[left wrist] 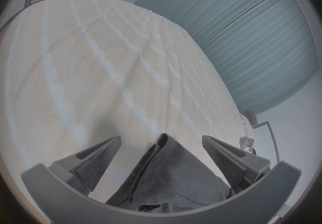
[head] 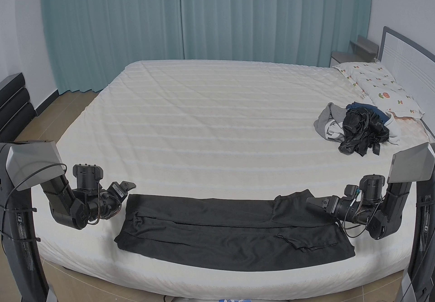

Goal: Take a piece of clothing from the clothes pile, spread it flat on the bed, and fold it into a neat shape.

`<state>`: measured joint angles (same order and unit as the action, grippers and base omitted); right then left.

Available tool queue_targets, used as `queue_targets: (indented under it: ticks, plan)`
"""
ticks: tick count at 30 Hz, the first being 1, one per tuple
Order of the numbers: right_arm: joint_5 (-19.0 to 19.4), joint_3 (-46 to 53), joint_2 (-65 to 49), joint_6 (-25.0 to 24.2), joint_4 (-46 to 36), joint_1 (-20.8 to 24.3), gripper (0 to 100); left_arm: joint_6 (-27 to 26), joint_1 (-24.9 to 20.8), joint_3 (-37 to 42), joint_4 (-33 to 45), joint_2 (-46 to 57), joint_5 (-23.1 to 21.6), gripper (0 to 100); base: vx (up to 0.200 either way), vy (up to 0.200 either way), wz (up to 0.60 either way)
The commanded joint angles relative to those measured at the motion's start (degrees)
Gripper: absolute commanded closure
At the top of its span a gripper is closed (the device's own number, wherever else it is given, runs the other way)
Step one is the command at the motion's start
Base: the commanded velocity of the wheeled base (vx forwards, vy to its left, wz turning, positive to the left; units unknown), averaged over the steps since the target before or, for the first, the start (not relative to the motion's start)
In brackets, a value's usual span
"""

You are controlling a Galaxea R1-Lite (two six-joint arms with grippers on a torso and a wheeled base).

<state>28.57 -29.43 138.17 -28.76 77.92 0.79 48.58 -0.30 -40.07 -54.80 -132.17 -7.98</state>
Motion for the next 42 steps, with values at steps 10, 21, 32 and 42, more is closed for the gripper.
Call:
queue_targets:
  ticks: [10,21,32,42]
  plan:
    - [-0.1,3.5,-1.32,0.28,0.3,-0.79,100,-0.06,0.92,-0.1,-0.05,-0.98,0.07,0,0.0,0.0,0.0]
    - [0.34,7.19,-3.34,1.86,0.65,-1.76,100,-0.15,1.18,-0.01,-0.05,-0.98,0.16,0,0.0,0.0,0.0]
    - [0.96,9.56,-3.7,4.68,0.56,-3.25,100,-0.24,1.18,-0.01,-0.05,-0.98,0.51,0,0.0,0.0,0.0]
    - [1.13,10.62,-3.7,6.17,0.39,-4.22,100,-0.24,1.18,-0.01,-0.05,-0.46,0.78,0,0.0,0.0,0.0]
